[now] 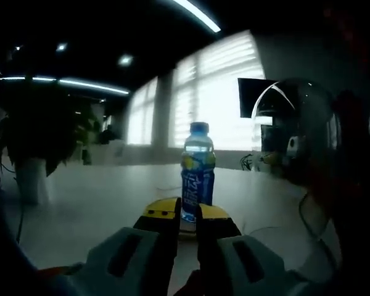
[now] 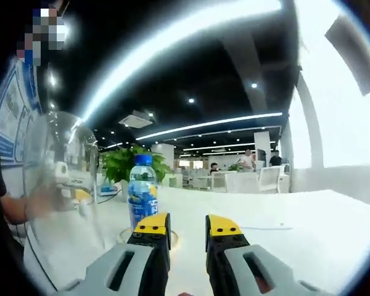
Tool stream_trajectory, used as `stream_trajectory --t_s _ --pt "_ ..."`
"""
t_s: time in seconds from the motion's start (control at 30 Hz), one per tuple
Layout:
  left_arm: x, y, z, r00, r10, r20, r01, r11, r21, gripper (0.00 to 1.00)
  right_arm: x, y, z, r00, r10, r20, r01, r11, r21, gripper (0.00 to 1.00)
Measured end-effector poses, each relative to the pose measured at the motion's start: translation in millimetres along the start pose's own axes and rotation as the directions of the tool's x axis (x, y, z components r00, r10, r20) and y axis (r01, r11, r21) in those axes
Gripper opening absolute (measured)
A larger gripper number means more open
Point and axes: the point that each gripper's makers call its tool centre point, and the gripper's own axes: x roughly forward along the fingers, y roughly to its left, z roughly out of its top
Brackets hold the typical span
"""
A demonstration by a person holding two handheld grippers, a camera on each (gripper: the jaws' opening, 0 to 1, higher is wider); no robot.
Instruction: Open the cover put in the Mizone put the cover back on
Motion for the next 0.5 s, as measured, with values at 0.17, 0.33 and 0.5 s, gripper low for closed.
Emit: stream_trajectory --t_s 0.17,0.33,0.5 --pt "-1 -0.5 1.1 1.0 0.0 0.002 0.0 1.0 0.003 0.03 2 1 -3.2 1.0 0.007 -0.01 -0.007 1.0 -0.006 0.15" --pt "0 -3.6 -2.2 1.0 -0.023 -0.018 0.023 1.0 -0.019 0.01 3 8 -1.8 0.999 0.035 -0.001 -0.035 0.999 -0.005 0.12" --pt "2 -6.7 -7.6 0.998 -0.031 -0.046 0.031 0.999 0.01 0.01 2 12 2.1 0.999 0.05 0.013 -0.05 0.999 -0.006 0.09"
